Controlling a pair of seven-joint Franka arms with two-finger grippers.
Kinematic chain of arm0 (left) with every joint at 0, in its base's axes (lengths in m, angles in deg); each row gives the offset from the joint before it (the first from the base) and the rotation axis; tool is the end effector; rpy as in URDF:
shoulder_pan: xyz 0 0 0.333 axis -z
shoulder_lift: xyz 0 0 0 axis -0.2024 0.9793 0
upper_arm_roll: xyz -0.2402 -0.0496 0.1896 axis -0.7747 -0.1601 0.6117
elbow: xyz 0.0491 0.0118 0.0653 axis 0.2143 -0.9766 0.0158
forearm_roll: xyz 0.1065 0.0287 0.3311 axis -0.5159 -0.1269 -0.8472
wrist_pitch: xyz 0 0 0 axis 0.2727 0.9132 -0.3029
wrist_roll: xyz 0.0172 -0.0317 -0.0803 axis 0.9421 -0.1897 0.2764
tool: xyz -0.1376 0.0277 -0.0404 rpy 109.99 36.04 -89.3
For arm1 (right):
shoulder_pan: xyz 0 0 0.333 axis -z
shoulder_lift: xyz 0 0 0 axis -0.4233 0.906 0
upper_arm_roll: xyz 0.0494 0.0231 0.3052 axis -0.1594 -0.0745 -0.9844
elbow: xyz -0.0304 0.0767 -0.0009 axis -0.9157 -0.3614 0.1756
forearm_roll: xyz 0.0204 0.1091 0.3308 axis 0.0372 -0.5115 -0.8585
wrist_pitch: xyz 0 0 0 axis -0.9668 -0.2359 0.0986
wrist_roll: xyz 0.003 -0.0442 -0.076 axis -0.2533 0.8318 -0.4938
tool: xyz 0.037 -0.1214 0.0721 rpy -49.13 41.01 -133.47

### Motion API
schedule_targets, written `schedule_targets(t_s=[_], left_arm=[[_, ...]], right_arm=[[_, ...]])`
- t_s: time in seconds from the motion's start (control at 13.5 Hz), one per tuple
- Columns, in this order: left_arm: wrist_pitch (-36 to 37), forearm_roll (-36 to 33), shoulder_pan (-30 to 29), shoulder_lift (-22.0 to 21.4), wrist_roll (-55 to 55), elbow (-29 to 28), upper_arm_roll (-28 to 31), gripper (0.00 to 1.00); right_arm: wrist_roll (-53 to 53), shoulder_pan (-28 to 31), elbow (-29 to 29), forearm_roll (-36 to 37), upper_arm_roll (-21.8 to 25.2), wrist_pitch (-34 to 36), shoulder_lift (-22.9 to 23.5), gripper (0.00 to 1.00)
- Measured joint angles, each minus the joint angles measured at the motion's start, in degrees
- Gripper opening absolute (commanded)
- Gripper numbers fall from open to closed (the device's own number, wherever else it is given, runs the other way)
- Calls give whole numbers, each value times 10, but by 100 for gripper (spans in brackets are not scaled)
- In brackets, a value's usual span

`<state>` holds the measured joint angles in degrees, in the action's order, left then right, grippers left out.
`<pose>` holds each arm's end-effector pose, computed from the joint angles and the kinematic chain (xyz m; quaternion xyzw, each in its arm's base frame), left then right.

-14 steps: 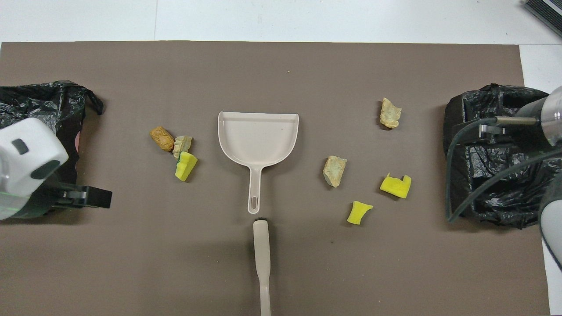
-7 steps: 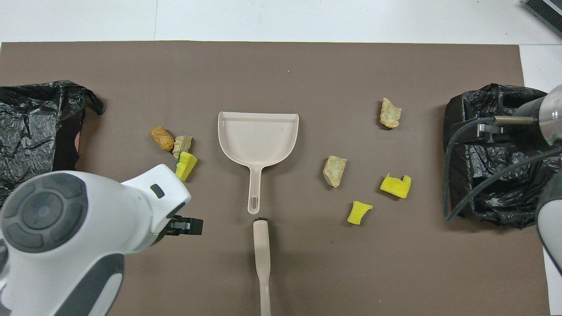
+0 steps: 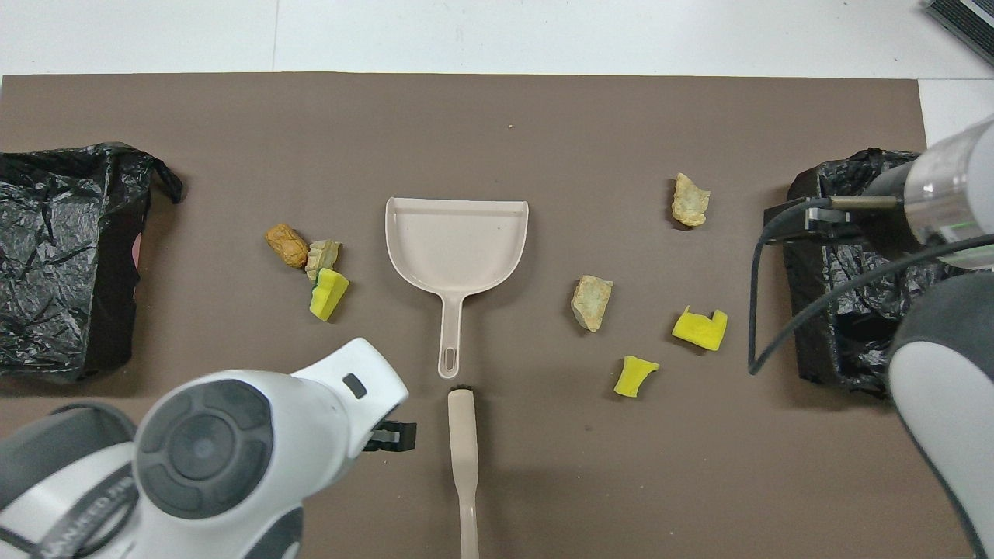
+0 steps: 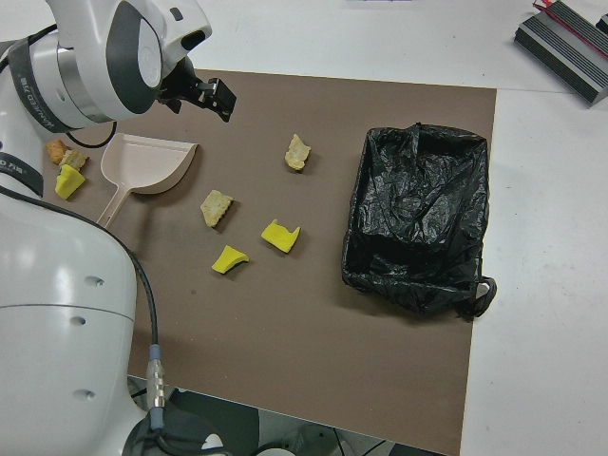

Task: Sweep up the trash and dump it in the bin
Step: 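Grasp the dustpan handle with the right gripper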

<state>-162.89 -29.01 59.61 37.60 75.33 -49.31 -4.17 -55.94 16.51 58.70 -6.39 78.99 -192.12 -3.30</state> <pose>0.2600 -0.3311 0.4126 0.9974 -0.0653 -0.0296 0.0045 0.5516 0.1492 0.5576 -0.9961 0.0443 -0.0755 0.0105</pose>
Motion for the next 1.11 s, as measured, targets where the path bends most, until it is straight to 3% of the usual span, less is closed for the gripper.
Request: schedule_targets(t_s=[0.37, 0.89, 0.96, 1.11], left_arm=[[-97, 21, 113, 33, 100, -56, -1, 100], [-137, 22, 131, 36, 104, -100, 5, 100], [-147, 23, 131, 38, 106, -102, 6, 91], [-168, 23, 131, 42, 110, -107, 7, 86]], right_arm=[[-66, -88, 0, 8, -1, -39, 61, 100], [-168, -180, 0, 13, -1, -96, 123, 100], [-177, -187, -3, 13, -1, -103, 137, 100], [-179, -202, -19, 13, -1, -110, 167, 100]])
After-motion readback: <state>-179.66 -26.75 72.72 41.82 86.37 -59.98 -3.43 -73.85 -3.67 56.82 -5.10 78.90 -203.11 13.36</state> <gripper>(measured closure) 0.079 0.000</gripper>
